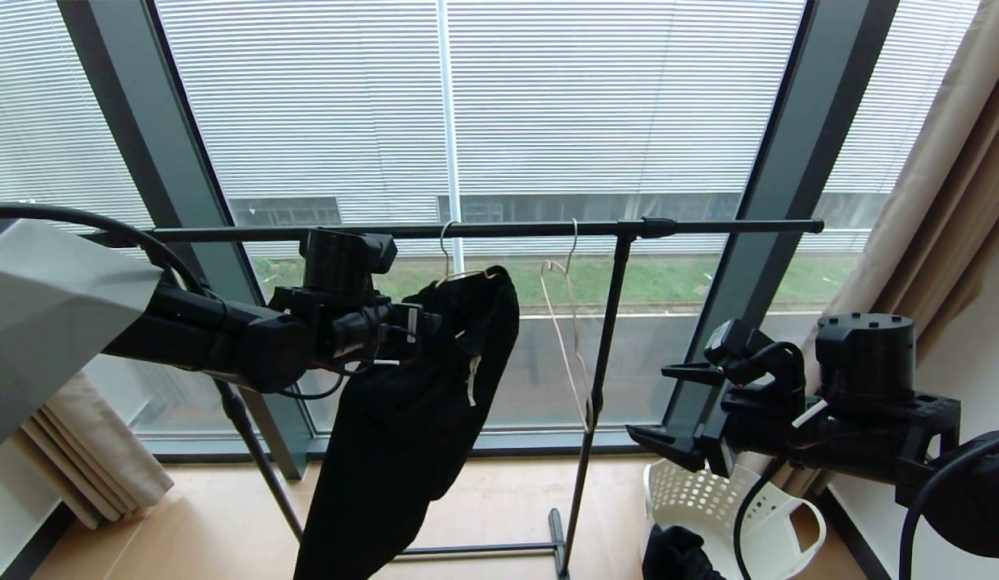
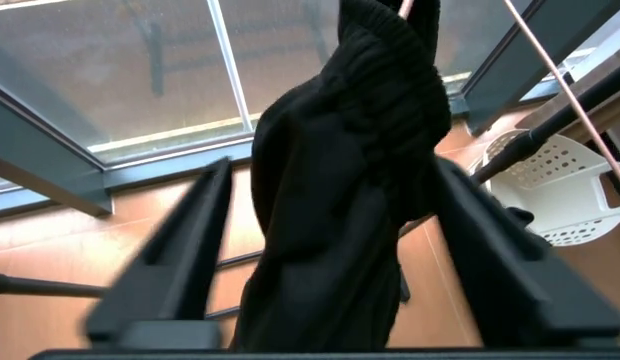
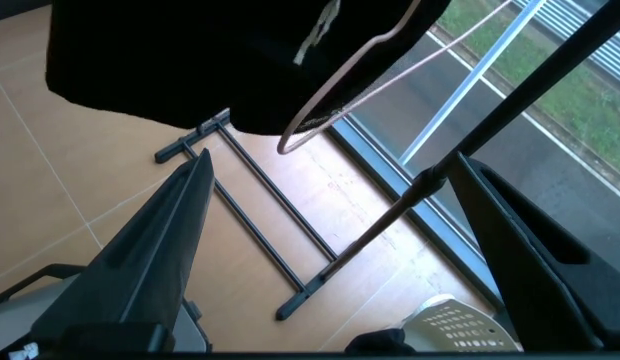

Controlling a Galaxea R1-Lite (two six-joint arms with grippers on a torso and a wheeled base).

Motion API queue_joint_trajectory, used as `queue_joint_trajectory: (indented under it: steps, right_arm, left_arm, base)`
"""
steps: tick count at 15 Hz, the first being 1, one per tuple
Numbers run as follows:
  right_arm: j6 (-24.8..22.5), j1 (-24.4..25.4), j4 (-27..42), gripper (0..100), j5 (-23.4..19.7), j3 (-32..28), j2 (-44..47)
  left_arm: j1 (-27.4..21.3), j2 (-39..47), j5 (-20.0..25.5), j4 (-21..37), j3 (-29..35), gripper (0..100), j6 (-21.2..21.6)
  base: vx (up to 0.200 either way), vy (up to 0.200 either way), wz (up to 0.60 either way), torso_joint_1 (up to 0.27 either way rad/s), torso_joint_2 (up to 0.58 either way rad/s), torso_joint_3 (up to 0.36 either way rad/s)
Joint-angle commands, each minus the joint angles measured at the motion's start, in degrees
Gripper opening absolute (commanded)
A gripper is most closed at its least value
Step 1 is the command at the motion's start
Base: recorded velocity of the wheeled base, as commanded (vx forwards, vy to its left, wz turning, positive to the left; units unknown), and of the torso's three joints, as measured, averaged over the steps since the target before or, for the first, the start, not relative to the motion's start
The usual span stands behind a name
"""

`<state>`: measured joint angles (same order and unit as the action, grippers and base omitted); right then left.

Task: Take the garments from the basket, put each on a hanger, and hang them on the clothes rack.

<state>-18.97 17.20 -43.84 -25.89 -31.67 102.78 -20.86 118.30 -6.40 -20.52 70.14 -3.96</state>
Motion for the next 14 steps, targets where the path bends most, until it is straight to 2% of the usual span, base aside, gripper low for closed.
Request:
queue_joint_trajectory:
  steps: [1,3,4,5,8,10,12,13,14]
  right_arm:
    - [-0.02,0.03,-0.02,100,-0.03,-0.06,0.14]
    - [-0.02,0.03,-0.02,100,-0.03,-0.06,0.76]
    - [-0.02,0.03,-0.02,100,-0.03,-0.06,0.76]
    - [-0.10,0.11,-0.02,100,-0.03,0.12,0.84]
    - [-0.10,0.20,-0.02,100,0.58,0.56,0.49]
    - [-0.19,0.20,-0.02,100,1.90,2.76,0.49]
    - [-0.37,1.78,-0.02,100,5.41,6.18,0.23]
    - [-0.28,2.75,-0.81,100,11.04,10.93,-0.56]
    - [-0.28,2.75,-3.10,100,13.94,14.44,-1.53]
  left_arm:
    - [-0.41,-4.57,0.25,0.04,-3.88,100,-0.26]
    - [-0.76,-10.19,0.51,0.04,-9.85,100,-0.17]
    - [-0.76,-10.19,0.51,0.04,-9.85,100,-0.17]
    - [-0.94,-16.17,0.60,0.04,-16.27,100,0.01]
    - [-0.41,-23.55,0.95,-0.05,-25.94,100,0.01]
    - [0.99,-26.72,3.59,-1.19,-31.82,100,-0.08]
    - [1.35,-30.06,4.64,-3.48,-37.63,100,0.01]
    - [1.35,-32.87,4.73,-4.80,-42.63,100,0.09]
    - [1.61,-34.80,4.82,-5.15,-45.36,100,0.36]
  base:
    - [0.000,0.000,0.00,0.000,0.00,0.000]
    - [0.000,0.000,0.00,0.000,0.00,0.000]
    - [0.000,0.000,0.00,0.000,0.00,0.000]
    - [0.000,0.000,0.00,0.000,0.00,0.000]
    - [0.000,0.000,0.00,0.000,0.00,0.000]
    - [0.000,0.000,0.00,0.000,0.00,0.000]
    - [0.000,0.000,0.00,0.000,0.00,0.000]
    - [0.000,0.000,0.00,0.000,0.00,0.000]
    - [0.000,0.000,0.00,0.000,0.00,0.000]
